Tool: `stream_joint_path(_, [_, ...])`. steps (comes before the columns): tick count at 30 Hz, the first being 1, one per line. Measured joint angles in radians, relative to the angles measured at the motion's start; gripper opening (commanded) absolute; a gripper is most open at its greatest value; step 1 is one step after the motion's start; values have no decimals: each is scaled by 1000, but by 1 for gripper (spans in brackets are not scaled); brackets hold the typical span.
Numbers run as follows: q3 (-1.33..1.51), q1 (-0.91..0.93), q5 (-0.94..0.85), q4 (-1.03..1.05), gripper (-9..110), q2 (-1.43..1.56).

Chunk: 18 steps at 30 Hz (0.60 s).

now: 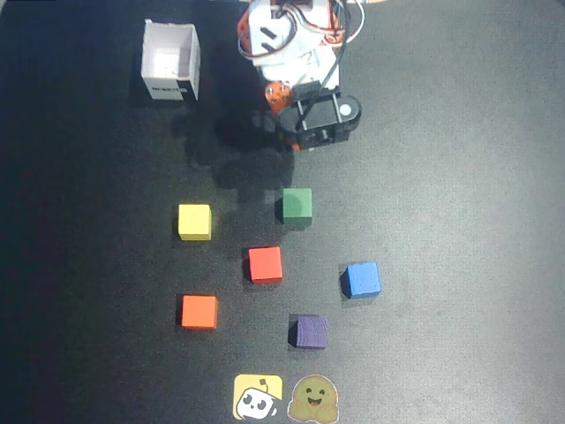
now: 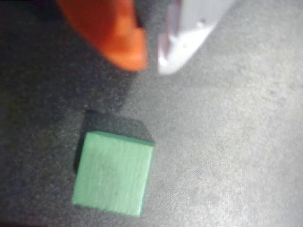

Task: Put the purple cube on top of the orange cube.

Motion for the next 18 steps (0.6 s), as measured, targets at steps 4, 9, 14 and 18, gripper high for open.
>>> stream_joint_path(4, [0,0,12,0,10,0])
stream_joint_path(9, [-5,0,46,0,10,0])
stream_joint_path(14, [-64,-12,72,5,10,-26])
stream_joint_path(18, [-189,-9,81,-52,11,-232])
